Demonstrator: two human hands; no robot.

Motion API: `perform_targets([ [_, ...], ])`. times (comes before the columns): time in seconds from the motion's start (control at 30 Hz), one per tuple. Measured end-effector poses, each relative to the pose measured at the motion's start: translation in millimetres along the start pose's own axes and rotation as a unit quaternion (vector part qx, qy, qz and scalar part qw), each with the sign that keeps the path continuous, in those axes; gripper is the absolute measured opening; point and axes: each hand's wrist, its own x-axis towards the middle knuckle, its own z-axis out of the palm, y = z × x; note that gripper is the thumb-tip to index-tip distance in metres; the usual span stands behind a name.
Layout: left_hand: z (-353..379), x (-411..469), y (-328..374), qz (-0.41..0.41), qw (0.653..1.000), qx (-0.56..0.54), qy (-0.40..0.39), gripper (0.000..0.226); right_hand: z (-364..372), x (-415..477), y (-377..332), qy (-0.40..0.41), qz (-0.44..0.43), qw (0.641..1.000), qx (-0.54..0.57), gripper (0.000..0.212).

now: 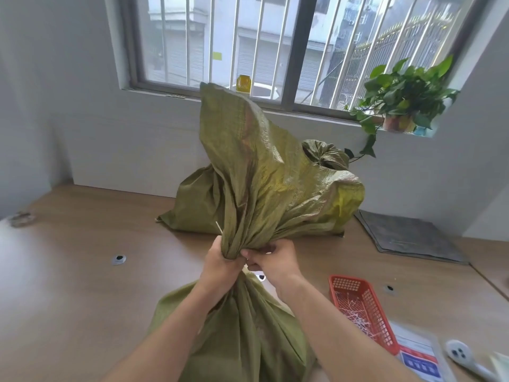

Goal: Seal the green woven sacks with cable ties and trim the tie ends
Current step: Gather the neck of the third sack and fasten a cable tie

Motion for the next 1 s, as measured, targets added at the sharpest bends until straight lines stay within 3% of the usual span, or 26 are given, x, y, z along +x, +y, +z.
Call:
perform_targets([
  [0.1, -8.0, -2.7, 1.5, -0.006, 0.998, -0.047, -0.044, 0.03, -3.9, 4.2, -0.2, -0.014, -0.004, 1.0, -0.021, 0.021],
  [0.17, -11.5, -10.5, 9.9, -0.064, 0.984, -0.153, -0.062, 0.023, -6.5, 7.9, -0.7, -0.018, -0.011, 0.999, -0.027, 0.014],
  [0.3, -16.2, -9.4, 4.7, -0.164, 0.953, -0.256, -0.013, 0.041, -7.9, 10.7, -1.5, -0.014, -0.007, 0.999, -0.029, 0.013],
  [0.37, -16.3, -9.3, -2.1, -0.164, 0.939, -0.302, -0.011, 0.057, -4.7, 9.8, -0.9, -0.001, -0.008, 1.0, -0.02, 0.011],
  [0.43, -16.5, -14.0, -0.1, -0.149, 0.923, -0.355, -0.016, 0.053, 0.3, 12.3, 2.7, 0.018, -0.003, 1.0, -0.002, 0.008],
  [0.53, -18.0, -12.6, -2.3, -0.121, 0.908, -0.399, 0.039, 0.05, 6.8, 16.3, 5.6, 0.034, 0.0, 0.999, 0.008, 0.004],
  [0.67, -19.2, -5.9, -11.9, -0.102, 0.955, -0.186, 0.205, 0.023, 11.2, 21.8, 12.9, 0.04, -0.008, 0.999, -0.001, 0.008],
  [0.73, -17.4, -5.0, -15.3, -0.079, 0.955, -0.128, 0.254, 0.017, 13.1, 22.5, 13.5, 0.044, -0.038, 0.998, -0.03, 0.006],
  [0.83, -7.1, -8.1, -9.7, -0.057, 0.926, 0.003, 0.374, 0.014, 19.6, 14.5, 10.4, 0.043, -0.115, 0.985, -0.118, 0.014],
  [0.93, 2.8, -9.5, -1.0, 0.065, 0.913, 0.173, 0.365, 0.008, 28.4, 2.3, 1.8, 0.0, -0.191, 0.964, -0.187, 0.025],
  [1.0, 3.0, -8.3, -0.3, 0.131, 0.9, 0.232, 0.346, 0.01, 28.9, 5.8, -2.2, -0.014, -0.194, 0.962, -0.191, 0.026],
])
